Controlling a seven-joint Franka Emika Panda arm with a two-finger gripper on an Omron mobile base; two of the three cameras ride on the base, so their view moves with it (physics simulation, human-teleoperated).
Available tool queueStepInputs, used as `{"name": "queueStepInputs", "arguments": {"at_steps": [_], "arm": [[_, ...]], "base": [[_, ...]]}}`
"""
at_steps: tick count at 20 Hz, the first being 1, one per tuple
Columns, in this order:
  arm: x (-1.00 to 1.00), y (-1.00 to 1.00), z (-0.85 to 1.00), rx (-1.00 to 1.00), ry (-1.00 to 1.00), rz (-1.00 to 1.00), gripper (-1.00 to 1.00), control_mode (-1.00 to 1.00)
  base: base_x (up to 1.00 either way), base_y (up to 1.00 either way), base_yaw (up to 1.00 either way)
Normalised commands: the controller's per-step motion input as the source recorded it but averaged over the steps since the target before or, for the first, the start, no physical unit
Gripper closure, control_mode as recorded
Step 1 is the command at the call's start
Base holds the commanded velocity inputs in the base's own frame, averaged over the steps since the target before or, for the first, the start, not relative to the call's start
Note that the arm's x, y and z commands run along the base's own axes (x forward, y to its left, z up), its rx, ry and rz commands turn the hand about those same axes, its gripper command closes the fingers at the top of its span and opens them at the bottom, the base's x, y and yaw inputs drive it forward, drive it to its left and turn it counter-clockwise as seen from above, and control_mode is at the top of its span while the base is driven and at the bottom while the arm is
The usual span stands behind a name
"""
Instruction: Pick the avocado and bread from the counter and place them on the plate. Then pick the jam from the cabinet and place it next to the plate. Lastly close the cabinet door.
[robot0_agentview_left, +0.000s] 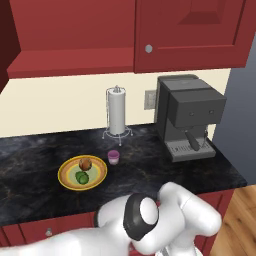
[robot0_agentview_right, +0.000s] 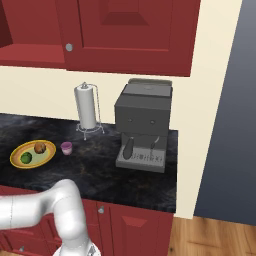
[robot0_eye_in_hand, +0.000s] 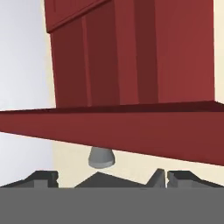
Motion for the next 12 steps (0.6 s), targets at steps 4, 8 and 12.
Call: {"name": "queueStepInputs", "arguments": {"at_steps": [4,8,12], "arm": [[0.08,0.15,0.03,-0.07,-0.07,-0.23,-1.0,-1.0],[0.0,-0.02,0.21,0.0,-0.05,-0.2,-1.0,-1.0],[0.0,-0.16,0.27,0.0,-0.03,-0.16,-1.0,-1.0]], "base": [[0.0,0.0,0.0],[0.0,0.0,0.0],[0.0,0.0,0.0]]}}
